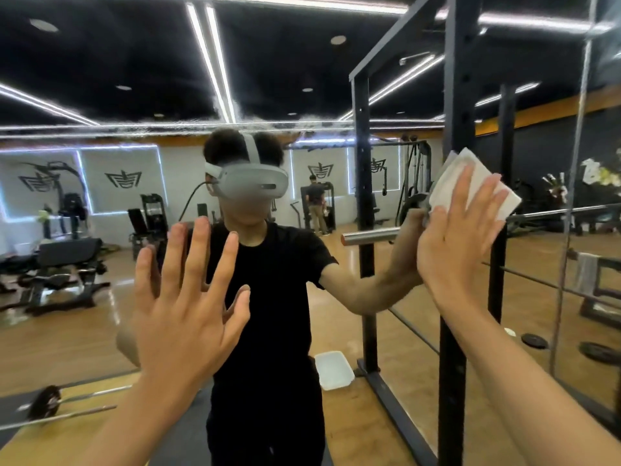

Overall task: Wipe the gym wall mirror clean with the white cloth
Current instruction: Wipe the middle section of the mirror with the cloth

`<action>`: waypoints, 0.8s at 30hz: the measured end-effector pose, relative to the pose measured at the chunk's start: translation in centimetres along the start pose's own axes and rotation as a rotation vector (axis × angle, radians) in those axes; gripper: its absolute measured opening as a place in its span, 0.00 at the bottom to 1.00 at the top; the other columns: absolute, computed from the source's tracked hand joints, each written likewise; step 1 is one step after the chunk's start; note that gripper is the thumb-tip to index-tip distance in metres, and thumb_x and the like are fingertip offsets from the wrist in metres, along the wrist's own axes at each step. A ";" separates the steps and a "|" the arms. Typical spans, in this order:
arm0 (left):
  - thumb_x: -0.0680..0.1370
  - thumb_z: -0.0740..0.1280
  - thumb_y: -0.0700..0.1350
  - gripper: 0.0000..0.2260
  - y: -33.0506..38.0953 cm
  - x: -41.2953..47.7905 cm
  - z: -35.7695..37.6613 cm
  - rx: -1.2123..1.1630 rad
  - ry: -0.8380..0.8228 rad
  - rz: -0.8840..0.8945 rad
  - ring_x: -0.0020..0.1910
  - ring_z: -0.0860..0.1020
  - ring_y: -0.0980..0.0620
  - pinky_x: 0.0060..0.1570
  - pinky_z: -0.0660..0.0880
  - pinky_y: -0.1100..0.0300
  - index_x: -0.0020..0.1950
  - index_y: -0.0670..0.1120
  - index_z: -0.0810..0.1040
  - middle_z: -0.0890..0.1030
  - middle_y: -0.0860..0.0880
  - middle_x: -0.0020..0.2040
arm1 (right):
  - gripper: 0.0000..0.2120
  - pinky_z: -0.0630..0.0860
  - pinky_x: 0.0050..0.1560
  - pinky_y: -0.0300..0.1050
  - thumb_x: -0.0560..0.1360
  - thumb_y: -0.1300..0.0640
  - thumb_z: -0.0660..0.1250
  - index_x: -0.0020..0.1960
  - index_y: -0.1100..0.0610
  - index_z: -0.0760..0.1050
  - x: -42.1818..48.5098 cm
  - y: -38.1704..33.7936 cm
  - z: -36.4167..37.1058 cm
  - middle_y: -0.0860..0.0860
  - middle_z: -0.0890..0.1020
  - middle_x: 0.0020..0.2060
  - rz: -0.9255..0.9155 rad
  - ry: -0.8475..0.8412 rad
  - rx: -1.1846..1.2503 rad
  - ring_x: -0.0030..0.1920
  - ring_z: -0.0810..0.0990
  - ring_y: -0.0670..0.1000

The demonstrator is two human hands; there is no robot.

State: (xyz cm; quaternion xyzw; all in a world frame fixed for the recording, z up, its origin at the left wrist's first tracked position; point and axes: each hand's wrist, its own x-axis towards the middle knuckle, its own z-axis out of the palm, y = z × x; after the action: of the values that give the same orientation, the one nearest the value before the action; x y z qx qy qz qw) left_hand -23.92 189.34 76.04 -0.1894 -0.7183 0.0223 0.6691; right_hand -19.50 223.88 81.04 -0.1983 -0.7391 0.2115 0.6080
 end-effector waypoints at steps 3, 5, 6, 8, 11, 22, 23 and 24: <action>0.84 0.60 0.56 0.30 0.2 0.0 0.0 0.019 -0.004 -0.004 0.85 0.55 0.38 0.82 0.49 0.36 0.85 0.47 0.62 0.57 0.40 0.86 | 0.31 0.45 0.81 0.72 0.86 0.45 0.44 0.86 0.48 0.41 -0.4 -6.2 0.8 0.57 0.43 0.85 -0.081 0.023 0.015 0.84 0.41 0.62; 0.84 0.60 0.56 0.30 0.1 0.0 -0.1 0.018 -0.005 0.004 0.85 0.55 0.38 0.82 0.49 0.36 0.85 0.47 0.61 0.57 0.40 0.86 | 0.30 0.43 0.81 0.71 0.87 0.46 0.46 0.86 0.48 0.42 -2.1 -11.0 1.2 0.57 0.43 0.85 -0.286 0.000 0.047 0.84 0.40 0.62; 0.85 0.59 0.56 0.30 0.0 0.0 -0.1 0.013 -0.003 0.009 0.85 0.55 0.38 0.82 0.49 0.36 0.85 0.47 0.62 0.57 0.40 0.86 | 0.30 0.41 0.81 0.70 0.87 0.47 0.47 0.87 0.49 0.43 -3.2 -13.2 1.4 0.57 0.42 0.85 -0.385 -0.028 0.056 0.84 0.39 0.62; 0.85 0.59 0.57 0.30 -0.3 0.0 -0.2 0.003 0.002 0.023 0.84 0.56 0.38 0.82 0.50 0.37 0.85 0.46 0.62 0.58 0.40 0.85 | 0.31 0.40 0.81 0.69 0.87 0.47 0.50 0.87 0.48 0.44 -5.4 -16.3 1.8 0.57 0.42 0.85 -0.553 -0.077 0.041 0.84 0.39 0.61; 0.85 0.60 0.57 0.31 -0.7 -0.1 -0.2 0.001 0.001 0.049 0.84 0.56 0.38 0.81 0.53 0.35 0.85 0.47 0.61 0.57 0.40 0.86 | 0.30 0.41 0.82 0.67 0.86 0.48 0.53 0.86 0.47 0.48 -5.0 -15.4 1.7 0.57 0.47 0.85 -0.803 -0.104 0.014 0.85 0.42 0.60; 0.85 0.57 0.56 0.31 0.0 0.0 -0.1 -0.009 -0.025 0.015 0.85 0.53 0.36 0.77 0.55 0.28 0.85 0.44 0.61 0.54 0.38 0.86 | 0.31 0.45 0.81 0.71 0.85 0.46 0.46 0.86 0.49 0.46 4.3 2.6 -2.1 0.56 0.45 0.85 -0.323 -0.073 -0.047 0.85 0.42 0.61; 0.85 0.58 0.56 0.31 0.0 -0.1 -0.1 -0.012 -0.028 0.010 0.85 0.53 0.36 0.77 0.56 0.27 0.85 0.45 0.60 0.54 0.38 0.86 | 0.32 0.44 0.81 0.71 0.84 0.45 0.45 0.86 0.51 0.46 3.4 0.7 -1.6 0.57 0.46 0.85 -0.265 -0.053 -0.027 0.85 0.42 0.61; 0.84 0.58 0.56 0.31 0.0 -0.1 -0.1 -0.018 -0.029 0.007 0.85 0.52 0.36 0.77 0.56 0.27 0.86 0.45 0.60 0.54 0.38 0.86 | 0.32 0.44 0.81 0.71 0.85 0.44 0.45 0.86 0.52 0.47 2.0 -1.6 -1.1 0.58 0.46 0.85 -0.244 -0.035 -0.019 0.85 0.42 0.62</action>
State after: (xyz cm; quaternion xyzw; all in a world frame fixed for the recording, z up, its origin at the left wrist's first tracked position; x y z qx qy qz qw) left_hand -23.83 189.26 75.92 -0.1973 -0.7276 0.0209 0.6567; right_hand -18.85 223.76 83.77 -0.1090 -0.7703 0.1322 0.6142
